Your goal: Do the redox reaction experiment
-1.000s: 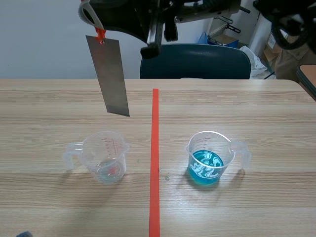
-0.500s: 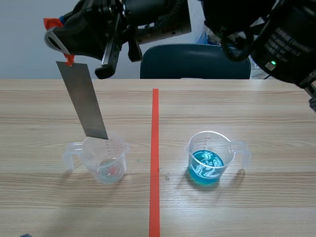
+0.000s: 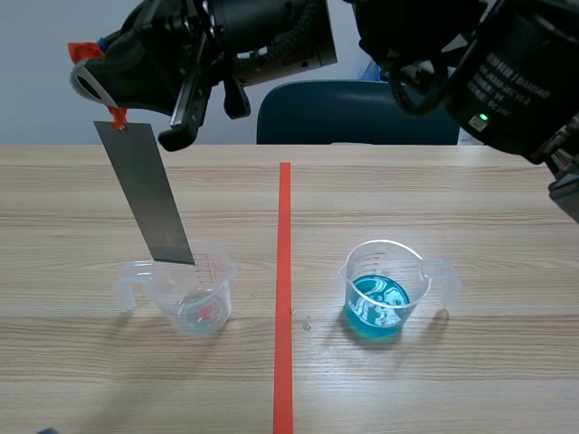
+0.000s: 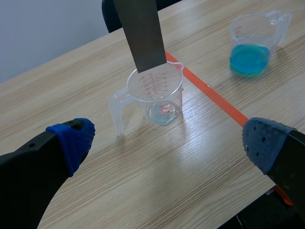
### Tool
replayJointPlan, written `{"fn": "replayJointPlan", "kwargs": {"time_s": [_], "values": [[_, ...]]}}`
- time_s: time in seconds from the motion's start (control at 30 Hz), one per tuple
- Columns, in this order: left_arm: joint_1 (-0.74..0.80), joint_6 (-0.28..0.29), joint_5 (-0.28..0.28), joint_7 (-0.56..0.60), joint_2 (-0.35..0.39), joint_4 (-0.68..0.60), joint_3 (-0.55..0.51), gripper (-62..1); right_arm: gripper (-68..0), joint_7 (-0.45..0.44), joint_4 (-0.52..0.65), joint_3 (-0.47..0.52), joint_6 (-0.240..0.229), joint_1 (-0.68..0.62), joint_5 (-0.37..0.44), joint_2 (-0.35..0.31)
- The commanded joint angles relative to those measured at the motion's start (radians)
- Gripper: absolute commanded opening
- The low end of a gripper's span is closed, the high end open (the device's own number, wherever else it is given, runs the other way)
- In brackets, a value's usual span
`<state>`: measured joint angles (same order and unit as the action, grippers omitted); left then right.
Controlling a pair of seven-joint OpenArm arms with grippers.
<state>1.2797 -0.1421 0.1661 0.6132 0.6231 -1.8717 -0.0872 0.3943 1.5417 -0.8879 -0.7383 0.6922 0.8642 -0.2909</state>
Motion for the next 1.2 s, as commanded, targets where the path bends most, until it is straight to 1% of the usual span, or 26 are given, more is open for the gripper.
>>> {"fn": "replayJointPlan", "kwargs": {"time_s": [0.0,0.23,0.57,1.17], "values": [[-0.003,-0.002,0.002,0.014,-0.008,-0.008,0.007,1.4,-66.9,-0.014,0.006,0.003,-0.007,0.022,0.011,0.003],[-0.003,-0.002,0.002,0.014,-0.008,-0.008,0.007,1.4,-66.9,-0.014,0.006,0.003,-0.007,0.022,0.011,0.003],[-0.003,-0.002,-0.014,0.017,-0.008,-0.008,0.007,1.4,-66.9,-0.014,0.006,0.003,-0.007,0.022,0.011,0.003],[-0.003,-0.002,-0.013,0.017,-0.008,-0.008,0.007,1.4,-66.9,-0.015,0.006,0.003,-0.007,0.022,0.011,0.003]]}}
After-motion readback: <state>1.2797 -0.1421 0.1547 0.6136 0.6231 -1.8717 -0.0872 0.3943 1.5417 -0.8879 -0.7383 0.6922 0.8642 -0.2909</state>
